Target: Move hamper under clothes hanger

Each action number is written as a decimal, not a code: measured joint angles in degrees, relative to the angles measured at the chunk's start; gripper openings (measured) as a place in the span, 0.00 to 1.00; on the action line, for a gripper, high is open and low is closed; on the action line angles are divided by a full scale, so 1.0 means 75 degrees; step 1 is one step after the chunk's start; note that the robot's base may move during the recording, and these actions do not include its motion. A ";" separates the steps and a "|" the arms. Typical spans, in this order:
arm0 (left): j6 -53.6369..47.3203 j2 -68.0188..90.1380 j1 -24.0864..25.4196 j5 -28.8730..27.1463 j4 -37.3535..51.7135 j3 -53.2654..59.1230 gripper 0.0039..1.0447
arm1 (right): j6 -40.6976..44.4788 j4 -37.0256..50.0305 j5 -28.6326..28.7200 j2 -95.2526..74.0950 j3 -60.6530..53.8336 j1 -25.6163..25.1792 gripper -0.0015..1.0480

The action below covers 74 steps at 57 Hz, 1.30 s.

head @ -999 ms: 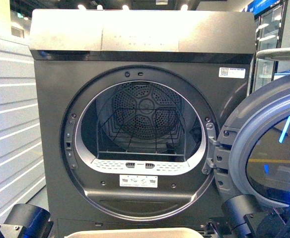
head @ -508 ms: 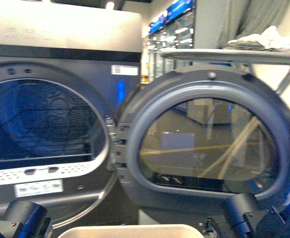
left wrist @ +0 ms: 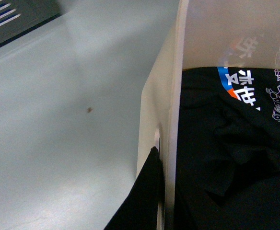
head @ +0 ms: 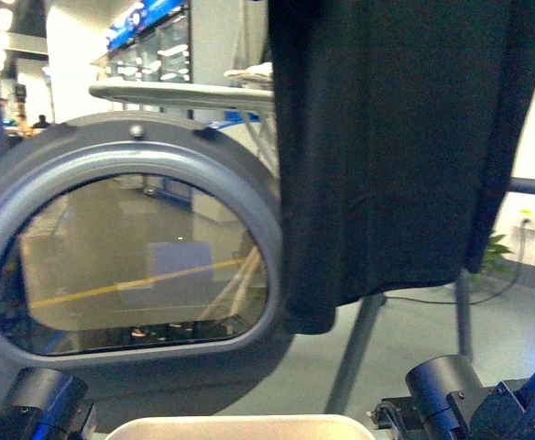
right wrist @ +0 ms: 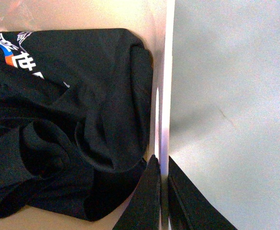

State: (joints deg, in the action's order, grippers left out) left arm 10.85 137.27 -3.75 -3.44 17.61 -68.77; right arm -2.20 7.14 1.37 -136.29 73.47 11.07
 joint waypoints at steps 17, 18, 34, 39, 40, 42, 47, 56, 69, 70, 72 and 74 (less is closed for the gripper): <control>0.0000 -0.0003 -0.0009 0.0015 0.0000 -0.0003 0.04 | 0.0003 0.0000 -0.0029 0.0003 -0.0003 -0.0015 0.03; 0.0000 -0.0003 -0.0009 0.0023 0.0000 -0.0003 0.04 | 0.0003 0.0000 -0.0032 0.0003 -0.0003 -0.0015 0.03; 0.0000 -0.0003 -0.0026 0.0029 0.0000 -0.0003 0.04 | 0.0000 0.0000 -0.0032 0.0003 -0.0006 -0.0020 0.03; 0.0003 -0.0003 -0.0017 0.0015 -0.0003 0.0006 0.04 | 0.0006 0.0000 -0.0029 0.0003 -0.0003 -0.0015 0.03; 0.0003 -0.0003 -0.0012 0.0006 -0.0003 0.0006 0.04 | 0.0006 0.0000 -0.0023 0.0003 -0.0003 -0.0015 0.03; 0.0000 -0.0003 0.0000 0.0003 -0.0003 0.0006 0.04 | 0.0000 0.0000 -0.0009 0.0003 -0.0006 -0.0003 0.03; 0.0000 -0.0006 0.0000 0.0000 0.0000 -0.0006 0.04 | 0.0000 0.0000 0.0000 0.0003 -0.0006 0.0000 0.03; 0.0000 -0.0006 -0.0029 0.0038 -0.0003 0.0000 0.04 | 0.0006 0.0000 -0.0044 0.0003 -0.0006 -0.0032 0.03; 0.0000 -0.0006 -0.0079 0.0032 0.0000 -0.0020 0.04 | 0.0003 0.0000 -0.0047 0.0003 -0.0023 -0.0085 0.03; 0.0000 -0.0006 -0.0099 0.0061 0.0000 -0.0029 0.04 | 0.0003 -0.0003 -0.0067 0.0003 -0.0023 -0.0102 0.03; 0.0000 -0.0006 -0.0143 0.0093 0.0000 -0.0035 0.04 | 0.0003 -0.0003 -0.0114 0.0003 -0.0023 -0.0137 0.03; 0.0000 -0.0006 -0.0204 0.0152 0.0000 -0.0032 0.04 | 0.0006 -0.0003 -0.0178 0.0006 -0.0023 -0.0178 0.03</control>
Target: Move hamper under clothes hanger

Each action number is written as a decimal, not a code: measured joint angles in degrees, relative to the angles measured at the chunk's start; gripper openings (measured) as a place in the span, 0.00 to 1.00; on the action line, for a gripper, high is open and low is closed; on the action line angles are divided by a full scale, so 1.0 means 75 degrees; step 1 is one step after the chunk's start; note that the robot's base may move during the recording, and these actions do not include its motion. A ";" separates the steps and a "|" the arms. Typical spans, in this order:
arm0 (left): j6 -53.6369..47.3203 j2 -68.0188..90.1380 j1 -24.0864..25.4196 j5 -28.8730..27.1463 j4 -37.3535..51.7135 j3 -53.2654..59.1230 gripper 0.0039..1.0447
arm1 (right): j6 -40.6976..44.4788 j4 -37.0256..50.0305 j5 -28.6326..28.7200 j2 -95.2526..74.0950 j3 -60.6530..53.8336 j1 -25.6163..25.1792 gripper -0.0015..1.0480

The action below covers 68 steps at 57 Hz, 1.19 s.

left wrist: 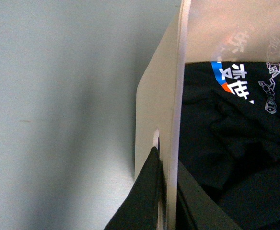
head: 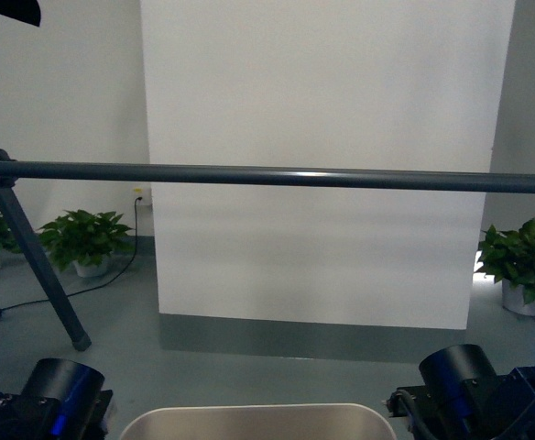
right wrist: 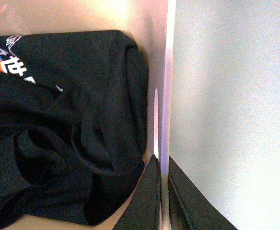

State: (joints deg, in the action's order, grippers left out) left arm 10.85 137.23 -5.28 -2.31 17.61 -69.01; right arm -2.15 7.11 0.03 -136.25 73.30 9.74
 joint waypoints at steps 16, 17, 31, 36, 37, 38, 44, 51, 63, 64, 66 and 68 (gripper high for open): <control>0.0003 0.0000 0.0093 -0.0146 0.0000 0.0012 0.04 | 0.0029 0.0003 0.0149 0.0012 0.0000 0.0076 0.03; 0.0003 0.0000 0.0117 -0.0149 0.0000 0.0012 0.04 | 0.0029 0.0003 0.0154 0.0012 0.0000 0.0108 0.03; 0.0000 0.0000 0.0271 -0.0224 -0.0003 0.0020 0.04 | 0.0020 0.0003 0.0201 0.0012 0.0000 0.0274 0.03; 0.0000 0.0000 0.0230 -0.0146 -0.0003 0.0026 0.04 | 0.0023 0.0003 0.0146 0.0012 0.0000 0.0219 0.03; 0.0000 0.0000 0.0221 -0.0140 -0.0003 0.0029 0.04 | 0.0023 0.0003 0.0143 0.0012 0.0000 0.0201 0.03; 0.0000 0.0000 0.0198 -0.0134 -0.0003 0.0029 0.04 | 0.0023 0.0003 0.0143 0.0012 0.0000 0.0187 0.03; 0.0000 0.0000 0.0169 -0.0128 -0.0003 0.0029 0.04 | 0.0026 0.0003 0.0137 0.0012 0.0000 0.0154 0.03; 0.0000 0.0000 0.0154 -0.0128 -0.0003 0.0029 0.04 | 0.0026 0.0003 0.0131 0.0012 0.0000 0.0149 0.03; 0.0000 0.0000 0.0175 -0.0149 -0.0003 0.0029 0.04 | 0.0026 0.0003 0.0146 0.0012 0.0000 0.0163 0.03; 0.0003 0.0000 0.0178 -0.0146 -0.0003 0.0029 0.04 | 0.0023 0.0003 0.0146 0.0012 0.0000 0.0166 0.03; 0.0003 0.0000 0.0192 -0.0149 -0.0003 0.0029 0.04 | 0.0026 0.0003 0.0146 0.0012 0.0000 0.0175 0.03; 0.0003 0.0000 0.0213 -0.0152 -0.0003 0.0029 0.04 | 0.0023 0.0003 0.0152 0.0012 0.0000 0.0204 0.03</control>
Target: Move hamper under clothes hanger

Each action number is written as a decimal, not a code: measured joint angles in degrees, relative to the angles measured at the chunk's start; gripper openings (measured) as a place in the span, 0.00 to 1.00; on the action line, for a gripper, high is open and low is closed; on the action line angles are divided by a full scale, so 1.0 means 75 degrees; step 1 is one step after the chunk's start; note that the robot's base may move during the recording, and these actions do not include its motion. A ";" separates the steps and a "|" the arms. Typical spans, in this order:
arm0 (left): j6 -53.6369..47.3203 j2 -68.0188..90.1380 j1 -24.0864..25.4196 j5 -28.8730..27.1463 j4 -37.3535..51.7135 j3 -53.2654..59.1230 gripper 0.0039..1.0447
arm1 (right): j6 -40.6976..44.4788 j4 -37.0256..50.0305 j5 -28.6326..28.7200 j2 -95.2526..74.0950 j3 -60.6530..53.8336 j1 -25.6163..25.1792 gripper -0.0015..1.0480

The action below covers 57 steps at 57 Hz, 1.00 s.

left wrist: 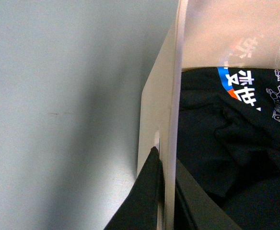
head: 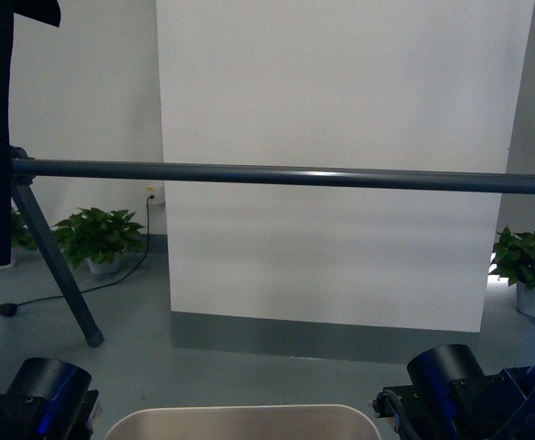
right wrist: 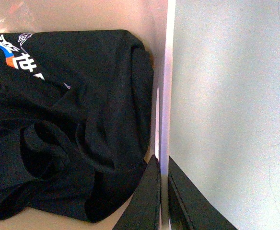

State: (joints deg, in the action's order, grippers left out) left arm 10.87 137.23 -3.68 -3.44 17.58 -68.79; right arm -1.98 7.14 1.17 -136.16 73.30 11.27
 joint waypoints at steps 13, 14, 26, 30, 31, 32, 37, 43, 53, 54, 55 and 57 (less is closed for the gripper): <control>-0.0003 0.0000 -0.0041 0.0026 0.0000 0.0000 0.04 | 0.0003 0.0000 -0.0026 0.0000 0.0000 -0.0047 0.03; 0.0000 0.0000 -0.0079 0.0055 0.0000 0.0000 0.04 | 0.0003 0.0000 -0.0047 0.0000 0.0000 -0.0079 0.03; 0.0000 0.0000 -0.0067 0.0009 0.0000 0.0000 0.04 | 0.0006 0.0000 -0.0006 0.0000 0.0000 -0.0070 0.03; 0.0000 0.0000 -0.0026 0.0006 0.0000 0.0000 0.04 | 0.0006 0.0000 -0.0006 0.0000 0.0000 -0.0029 0.03; 0.0000 0.0000 -0.0017 0.0000 0.0000 0.0000 0.04 | 0.0006 0.0000 -0.0003 0.0000 0.0000 -0.0017 0.03; -0.0003 0.0000 -0.0012 -0.0003 0.0000 0.0000 0.04 | 0.0003 0.0000 0.0000 0.0000 0.0000 -0.0009 0.03; -0.0003 0.0000 -0.0009 -0.0003 0.0000 0.0000 0.04 | 0.0003 0.0000 0.0000 0.0000 0.0000 0.0003 0.03; 0.0000 0.0000 -0.0017 0.0009 0.0000 0.0003 0.04 | 0.0006 0.0000 -0.0009 0.0000 0.0000 -0.0015 0.03; -0.0003 0.0000 -0.0038 0.0023 0.0000 0.0000 0.04 | 0.0006 0.0000 -0.0020 0.0000 0.0000 -0.0041 0.03; 0.0000 0.0000 -0.0038 0.0023 0.0000 0.0003 0.04 | 0.0006 0.0000 -0.0020 0.0000 0.0000 -0.0041 0.03; 0.0000 0.0000 -0.0038 0.0020 0.0000 0.0003 0.04 | 0.0006 0.0000 -0.0017 0.0000 0.0000 -0.0041 0.03; -0.0003 0.0000 -0.0038 0.0020 0.0000 0.0000 0.04 | 0.0003 0.0000 -0.0020 0.0000 0.0000 -0.0041 0.03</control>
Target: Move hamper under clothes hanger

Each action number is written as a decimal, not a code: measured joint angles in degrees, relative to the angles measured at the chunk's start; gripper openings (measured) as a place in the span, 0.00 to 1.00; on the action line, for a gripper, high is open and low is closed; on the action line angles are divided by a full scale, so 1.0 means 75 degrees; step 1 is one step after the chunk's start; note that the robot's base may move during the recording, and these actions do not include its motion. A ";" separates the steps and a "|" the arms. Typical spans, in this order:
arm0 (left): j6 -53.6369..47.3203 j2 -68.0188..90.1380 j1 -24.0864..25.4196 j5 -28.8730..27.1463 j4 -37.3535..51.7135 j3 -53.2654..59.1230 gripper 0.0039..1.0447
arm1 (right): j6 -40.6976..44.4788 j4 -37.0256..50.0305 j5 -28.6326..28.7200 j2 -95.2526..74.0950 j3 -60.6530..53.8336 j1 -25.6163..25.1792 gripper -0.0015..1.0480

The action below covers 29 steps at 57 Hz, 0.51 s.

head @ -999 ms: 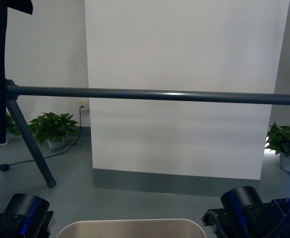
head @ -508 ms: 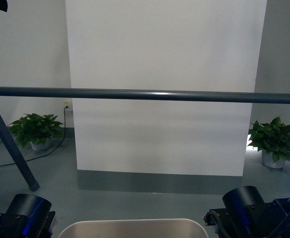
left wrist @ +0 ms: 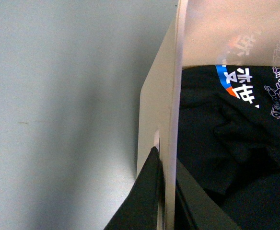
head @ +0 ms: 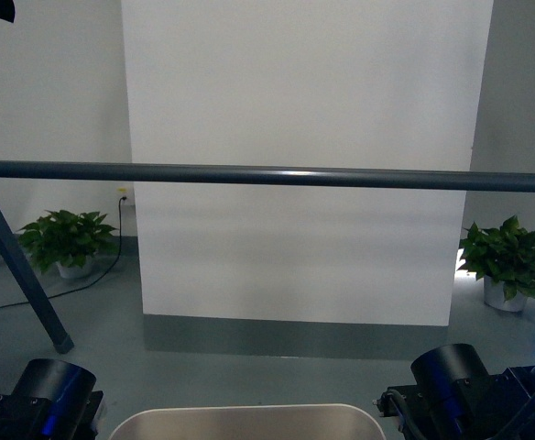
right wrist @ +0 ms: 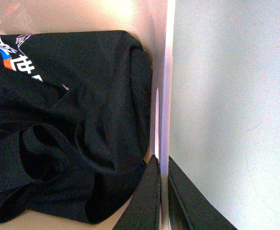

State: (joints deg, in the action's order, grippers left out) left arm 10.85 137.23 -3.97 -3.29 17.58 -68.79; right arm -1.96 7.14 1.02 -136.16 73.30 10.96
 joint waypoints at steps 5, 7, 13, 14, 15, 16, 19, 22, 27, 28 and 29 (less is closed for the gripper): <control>0.0003 0.0000 0.0003 -0.0012 0.0000 0.0000 0.04 | 0.0000 0.0000 0.0012 0.0000 0.0000 0.0003 0.03; 0.0000 0.0000 0.0003 -0.0015 0.0000 0.0003 0.04 | 0.0000 0.0000 0.0012 0.0000 0.0000 0.0003 0.03; 0.0000 0.0000 0.0006 -0.0015 0.0000 0.0000 0.04 | 0.0000 0.0000 0.0012 0.0000 0.0000 0.0006 0.03; 0.0000 0.0000 0.0006 -0.0015 0.0000 0.0000 0.04 | 0.0000 0.0000 0.0012 0.0000 0.0000 0.0006 0.03; 0.0000 0.0000 0.0006 -0.0015 0.0000 0.0000 0.04 | 0.0000 0.0000 0.0012 0.0000 0.0000 0.0006 0.03; 0.0003 0.0000 0.0006 -0.0012 0.0000 0.0000 0.04 | 0.0000 0.0000 0.0012 0.0000 0.0000 0.0006 0.03; 0.0003 0.0000 0.0006 -0.0012 0.0000 0.0003 0.04 | 0.0000 0.0000 0.0012 0.0000 0.0000 0.0006 0.03; 0.0003 0.0000 0.0006 -0.0012 0.0000 0.0003 0.04 | 0.0000 0.0000 0.0009 0.0000 0.0000 0.0006 0.03; 0.0000 0.0000 0.0006 -0.0012 0.0000 0.0000 0.04 | 0.0000 0.0000 0.0009 0.0000 0.0000 0.0003 0.03; 0.0000 0.0000 0.0006 -0.0012 0.0000 0.0000 0.04 | 0.0000 0.0000 0.0009 0.0000 0.0000 0.0006 0.03; 0.0003 0.0000 0.0006 -0.0012 0.0000 0.0000 0.04 | 0.0000 0.0000 0.0009 0.0000 0.0000 0.0006 0.03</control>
State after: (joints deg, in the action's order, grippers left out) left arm 10.87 137.23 -3.92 -3.38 17.58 -68.79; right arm -1.96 7.14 1.08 -136.16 73.30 11.00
